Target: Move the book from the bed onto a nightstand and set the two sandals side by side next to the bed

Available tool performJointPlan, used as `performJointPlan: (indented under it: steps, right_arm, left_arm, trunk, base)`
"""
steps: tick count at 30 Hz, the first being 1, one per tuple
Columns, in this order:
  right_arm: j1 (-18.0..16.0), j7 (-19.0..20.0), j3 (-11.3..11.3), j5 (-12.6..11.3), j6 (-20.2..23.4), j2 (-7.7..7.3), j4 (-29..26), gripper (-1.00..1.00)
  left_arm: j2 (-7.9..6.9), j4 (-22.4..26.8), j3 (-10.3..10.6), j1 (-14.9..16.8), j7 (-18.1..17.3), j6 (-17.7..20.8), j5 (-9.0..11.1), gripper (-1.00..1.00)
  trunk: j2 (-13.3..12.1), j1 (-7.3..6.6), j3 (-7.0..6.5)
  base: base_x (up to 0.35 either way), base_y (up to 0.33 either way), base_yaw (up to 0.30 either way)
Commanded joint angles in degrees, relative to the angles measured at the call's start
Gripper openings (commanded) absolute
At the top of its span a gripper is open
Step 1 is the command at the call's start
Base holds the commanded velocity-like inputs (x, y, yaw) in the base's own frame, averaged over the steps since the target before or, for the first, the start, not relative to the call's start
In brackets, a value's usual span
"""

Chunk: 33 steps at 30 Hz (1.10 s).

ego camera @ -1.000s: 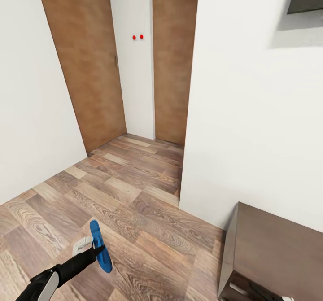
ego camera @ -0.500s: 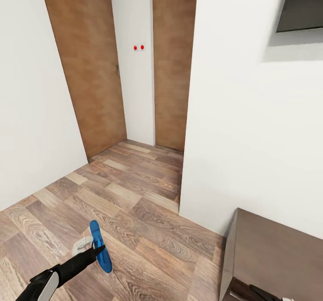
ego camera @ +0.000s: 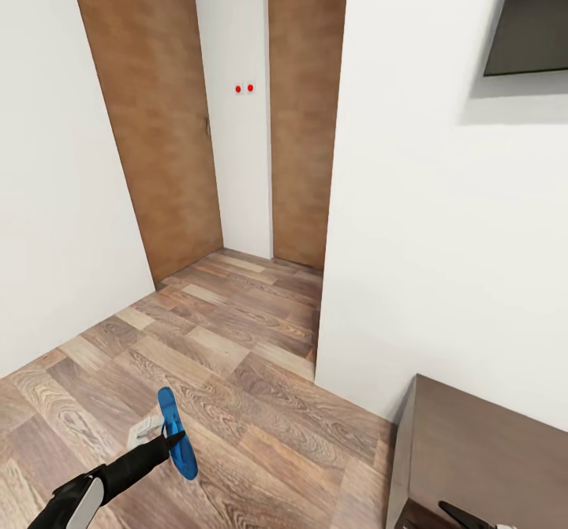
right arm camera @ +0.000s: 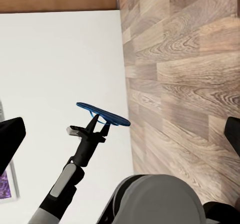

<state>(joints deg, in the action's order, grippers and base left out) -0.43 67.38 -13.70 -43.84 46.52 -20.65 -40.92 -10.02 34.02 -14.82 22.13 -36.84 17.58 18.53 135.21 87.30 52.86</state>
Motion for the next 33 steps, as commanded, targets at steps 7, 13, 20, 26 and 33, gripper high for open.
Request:
performJointPlan:
  steps: [7,13,20,26,33]
  right_arm:
    - [0.0,0.0,0.0,-0.1,0.3,0.00,0.0,1.00]
    - [0.0,0.0,0.0,-0.1,0.3,0.00,0.0,1.00]
    - [0.0,-0.1,0.0,-0.1,0.3,0.00,0.0,1.00]
    - [0.0,-0.1,0.0,-0.1,0.3,0.00,0.1,1.00]
    - [0.0,-0.2,0.0,-0.1,0.3,0.00,0.1,1.00]
  left_arm:
    - [0.06,0.0,-0.1,0.0,-0.2,0.5,0.4,-1.00]
    - [0.08,0.0,-0.1,0.0,-0.2,0.5,0.4,-1.00]
    - [0.09,0.0,-0.1,0.0,-0.2,0.5,0.4,-1.00]
    - [0.09,0.0,-0.1,0.0,-0.2,0.5,0.4,-1.00]
    - [0.09,0.0,0.2,0.0,-0.2,0.5,0.4,-1.00]
  trunk:
    - [-2.8,-1.56,-1.21]
    - [-5.2,-2.87,-2.28]
    - [-8.0,-4.41,-3.54]
    - [-10.4,-5.73,-4.62]
    - [-13.2,-7.27,-5.87]
  base:
    - [0.000,0.000,0.115]
    - [0.000,0.000,0.274]
    - [0.000,0.000,0.291]
    - [0.000,0.000,0.292]
    - [0.000,0.000,0.292]
